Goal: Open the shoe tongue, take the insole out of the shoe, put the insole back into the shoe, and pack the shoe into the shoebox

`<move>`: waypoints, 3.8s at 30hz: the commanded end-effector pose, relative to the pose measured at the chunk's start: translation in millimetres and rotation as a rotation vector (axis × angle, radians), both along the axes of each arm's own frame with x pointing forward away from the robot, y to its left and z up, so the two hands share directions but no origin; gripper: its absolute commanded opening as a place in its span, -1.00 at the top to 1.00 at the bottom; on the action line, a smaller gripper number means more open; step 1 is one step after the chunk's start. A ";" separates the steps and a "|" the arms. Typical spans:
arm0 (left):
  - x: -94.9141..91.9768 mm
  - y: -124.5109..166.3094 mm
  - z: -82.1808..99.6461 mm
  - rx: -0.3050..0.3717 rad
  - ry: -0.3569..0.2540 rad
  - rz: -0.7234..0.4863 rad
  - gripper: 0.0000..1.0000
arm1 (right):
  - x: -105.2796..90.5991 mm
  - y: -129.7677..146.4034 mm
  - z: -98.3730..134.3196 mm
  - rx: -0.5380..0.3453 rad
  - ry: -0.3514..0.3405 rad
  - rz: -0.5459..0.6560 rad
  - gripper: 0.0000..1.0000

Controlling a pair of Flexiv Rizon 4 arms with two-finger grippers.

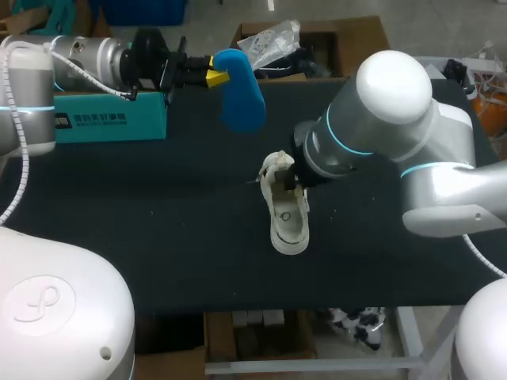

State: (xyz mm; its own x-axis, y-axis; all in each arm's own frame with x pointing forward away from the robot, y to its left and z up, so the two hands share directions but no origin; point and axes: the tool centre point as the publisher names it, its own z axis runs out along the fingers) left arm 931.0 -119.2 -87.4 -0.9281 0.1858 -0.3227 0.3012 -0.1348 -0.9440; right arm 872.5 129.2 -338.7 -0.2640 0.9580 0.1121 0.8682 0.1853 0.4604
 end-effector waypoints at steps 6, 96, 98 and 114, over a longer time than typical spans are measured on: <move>-13.6 -3.7 -6.2 0.102 0.158 0.117 1.00 | -7.5 -17.5 20.2 0.025 -0.071 0.040 -1.00; -120.4 -32.5 -16.0 0.020 0.695 0.123 1.00 | -42.0 -52.9 79.7 0.682 0.724 -0.674 -1.00; -120.4 -32.5 -16.0 0.020 0.695 0.123 1.00 | -42.0 -52.9 79.7 0.682 0.724 -0.674 -1.00; -120.4 -32.5 -16.0 0.020 0.695 0.123 1.00 | -33.1 -37.8 76.4 0.827 0.833 -0.704 -1.00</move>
State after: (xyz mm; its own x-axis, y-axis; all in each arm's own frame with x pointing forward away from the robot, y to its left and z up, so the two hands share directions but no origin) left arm 811.6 -151.1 -103.3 -0.9321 0.0705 0.3552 -0.3613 -0.1178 -0.9250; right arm 833.0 90.4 -251.5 0.6575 0.4794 0.5813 0.7462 -0.5212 -0.4142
